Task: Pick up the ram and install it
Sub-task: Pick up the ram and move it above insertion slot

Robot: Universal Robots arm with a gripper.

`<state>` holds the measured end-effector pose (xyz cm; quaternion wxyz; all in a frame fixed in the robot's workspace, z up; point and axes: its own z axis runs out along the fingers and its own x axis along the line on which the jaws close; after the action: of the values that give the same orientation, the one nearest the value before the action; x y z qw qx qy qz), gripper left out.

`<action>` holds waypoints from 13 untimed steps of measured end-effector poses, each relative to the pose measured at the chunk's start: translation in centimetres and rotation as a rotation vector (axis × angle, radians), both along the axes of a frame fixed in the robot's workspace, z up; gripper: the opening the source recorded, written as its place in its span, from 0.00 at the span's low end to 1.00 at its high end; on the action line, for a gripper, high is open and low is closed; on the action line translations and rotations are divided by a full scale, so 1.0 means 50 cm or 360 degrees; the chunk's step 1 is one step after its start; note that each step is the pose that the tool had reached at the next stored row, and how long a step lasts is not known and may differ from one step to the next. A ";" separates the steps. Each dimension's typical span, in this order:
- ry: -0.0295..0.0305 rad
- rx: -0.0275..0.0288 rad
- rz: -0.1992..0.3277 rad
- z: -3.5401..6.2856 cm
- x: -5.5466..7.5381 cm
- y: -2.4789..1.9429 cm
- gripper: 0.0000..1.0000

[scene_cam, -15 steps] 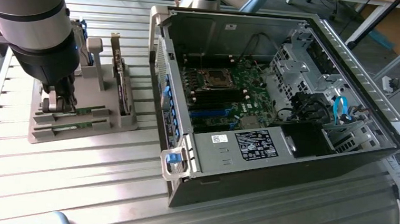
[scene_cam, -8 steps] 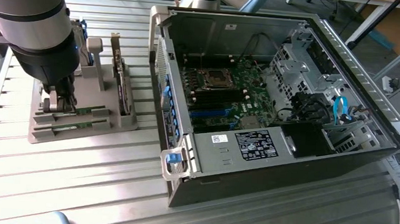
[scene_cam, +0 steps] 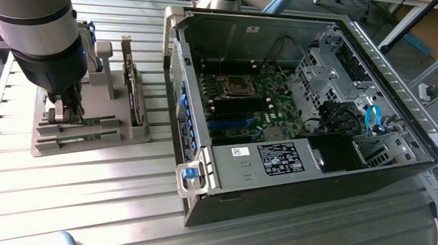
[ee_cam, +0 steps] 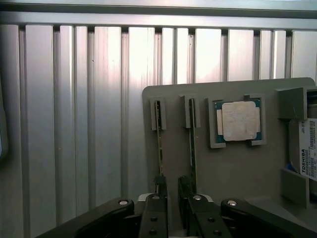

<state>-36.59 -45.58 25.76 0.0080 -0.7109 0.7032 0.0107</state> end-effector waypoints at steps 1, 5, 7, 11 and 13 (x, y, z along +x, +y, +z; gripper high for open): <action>0.00001 -0.00001 0.0000 -0.002 0.000 0.0000 0.24; 0.00002 -0.00001 0.0000 -0.008 0.000 0.0000 0.24; 0.00002 -0.00002 0.0000 -0.010 0.000 0.0000 0.24; 0.00002 -0.00002 0.0000 -0.012 0.000 0.0000 0.24; 0.00001 -0.00001 0.0000 -0.012 0.000 0.0000 0.24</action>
<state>-36.59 -45.58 25.15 0.0079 -0.7109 0.7032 0.0107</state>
